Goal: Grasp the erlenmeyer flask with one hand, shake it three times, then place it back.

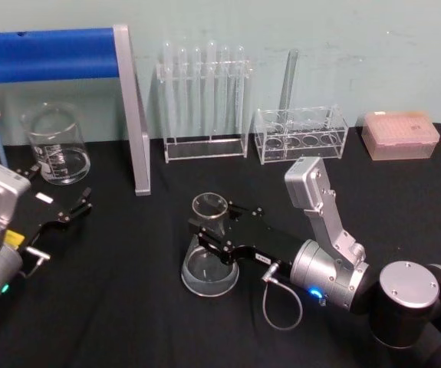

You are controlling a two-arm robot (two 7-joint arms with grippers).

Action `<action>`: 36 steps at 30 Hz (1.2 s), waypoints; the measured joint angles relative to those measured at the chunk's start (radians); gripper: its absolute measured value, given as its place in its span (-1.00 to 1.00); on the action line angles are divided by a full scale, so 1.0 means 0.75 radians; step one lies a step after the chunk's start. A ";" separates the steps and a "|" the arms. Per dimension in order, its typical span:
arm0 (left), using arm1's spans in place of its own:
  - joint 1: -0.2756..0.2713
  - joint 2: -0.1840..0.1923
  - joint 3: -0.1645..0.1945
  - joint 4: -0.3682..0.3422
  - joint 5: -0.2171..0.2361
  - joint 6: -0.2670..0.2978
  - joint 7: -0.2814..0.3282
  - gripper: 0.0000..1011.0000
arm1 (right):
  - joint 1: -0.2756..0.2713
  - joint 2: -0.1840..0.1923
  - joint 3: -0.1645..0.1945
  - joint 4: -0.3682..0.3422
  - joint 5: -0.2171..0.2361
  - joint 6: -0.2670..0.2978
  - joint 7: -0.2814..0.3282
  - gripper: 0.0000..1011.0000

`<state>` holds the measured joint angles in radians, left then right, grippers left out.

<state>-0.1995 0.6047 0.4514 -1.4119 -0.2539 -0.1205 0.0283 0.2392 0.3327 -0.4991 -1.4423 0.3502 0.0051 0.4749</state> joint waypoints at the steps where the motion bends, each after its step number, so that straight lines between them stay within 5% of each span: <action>1: 0.000 0.000 0.000 0.000 0.000 0.000 0.000 0.98 | 0.000 0.000 0.000 0.000 0.000 0.000 0.000 -0.11; 21: 0.000 0.000 0.000 0.000 0.000 0.000 0.000 0.98 | 0.000 0.000 0.001 0.000 -0.001 0.000 0.002 0.98; 36: 0.000 0.000 0.000 0.000 0.000 0.000 0.000 0.98 | -0.013 0.033 0.007 -0.025 0.012 0.021 0.017 0.98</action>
<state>-0.1995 0.6047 0.4514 -1.4120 -0.2539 -0.1205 0.0283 0.2294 0.3571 -0.4936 -1.4608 0.3596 0.0211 0.4880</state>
